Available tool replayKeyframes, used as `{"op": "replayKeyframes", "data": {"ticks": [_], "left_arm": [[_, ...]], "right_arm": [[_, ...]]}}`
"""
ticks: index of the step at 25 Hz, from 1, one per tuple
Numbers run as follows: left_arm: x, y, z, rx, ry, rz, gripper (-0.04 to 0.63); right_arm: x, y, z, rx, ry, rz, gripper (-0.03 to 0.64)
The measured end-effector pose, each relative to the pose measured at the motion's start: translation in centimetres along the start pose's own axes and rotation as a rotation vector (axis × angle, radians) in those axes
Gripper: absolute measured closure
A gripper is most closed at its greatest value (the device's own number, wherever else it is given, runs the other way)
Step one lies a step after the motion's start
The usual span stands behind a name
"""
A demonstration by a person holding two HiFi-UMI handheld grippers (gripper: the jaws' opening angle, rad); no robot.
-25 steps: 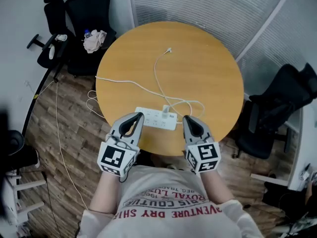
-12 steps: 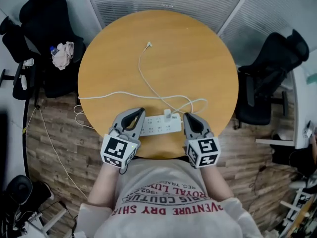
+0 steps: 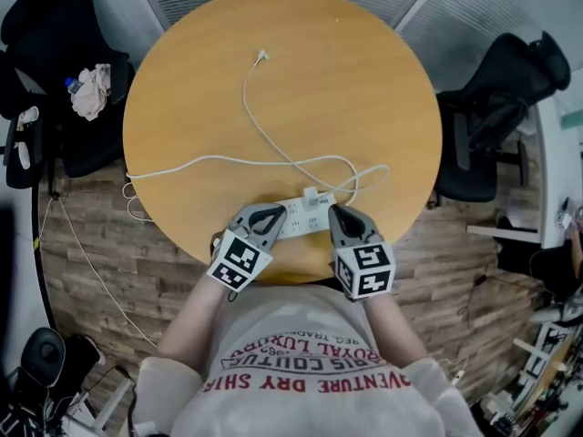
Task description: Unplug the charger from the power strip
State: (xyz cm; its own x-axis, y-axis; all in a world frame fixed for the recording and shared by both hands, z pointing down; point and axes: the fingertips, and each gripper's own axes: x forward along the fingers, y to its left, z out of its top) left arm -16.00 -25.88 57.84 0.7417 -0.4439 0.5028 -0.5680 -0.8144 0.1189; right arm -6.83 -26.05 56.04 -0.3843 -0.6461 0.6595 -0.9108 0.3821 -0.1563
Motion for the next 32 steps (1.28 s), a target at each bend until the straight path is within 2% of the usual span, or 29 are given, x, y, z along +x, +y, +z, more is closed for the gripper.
{"op": "replayKeyframes", "data": {"ticks": [4,7,12,13,14,16,20,25,32], "left_arm": [[2.2,-0.9,-3.5,-0.014,0.137,-0.035,0.563],[3.1,-1.2,-4.6,-0.035,0.172,-0.046,0.563],[3.9,-1.4,-5.2,0.033,0.230,-0.024,0.561],[4.0,-1.4,-5.4,0.044,0.245,-0.019,0.561],[4.2,-1.4,-5.5,0.052,0.258,-0.012,0.563],[4.4,-1.4,-5.7,0.060,0.281,0.002,0.562],[4.5,-1.3,-5.8,0.042,0.297,-0.006,0.562],[4.6,-1.3,-5.7,0.034,0.307,-0.024,0.563],[4.5,-1.3,-5.7,0.043,0.307,-0.028,0.563]], "right_arm": [[1.0,-0.1,-1.8,0.014,0.043,-0.005,0.588],[1.5,-0.3,-3.0,0.014,0.079,-0.007,0.588],[2.5,0.3,-4.6,0.001,0.140,0.010,0.583],[2.7,0.6,-4.8,0.000,0.150,0.018,0.546],[3.0,0.8,-5.0,-0.001,0.161,0.025,0.459],[3.4,1.4,-5.2,-0.009,0.178,0.034,0.432],[4.4,1.6,-5.0,-0.023,0.189,0.018,0.423],[6.0,1.7,-4.5,0.009,0.209,0.018,0.423],[7.7,1.4,-4.4,0.032,0.232,-0.050,0.437]]}}
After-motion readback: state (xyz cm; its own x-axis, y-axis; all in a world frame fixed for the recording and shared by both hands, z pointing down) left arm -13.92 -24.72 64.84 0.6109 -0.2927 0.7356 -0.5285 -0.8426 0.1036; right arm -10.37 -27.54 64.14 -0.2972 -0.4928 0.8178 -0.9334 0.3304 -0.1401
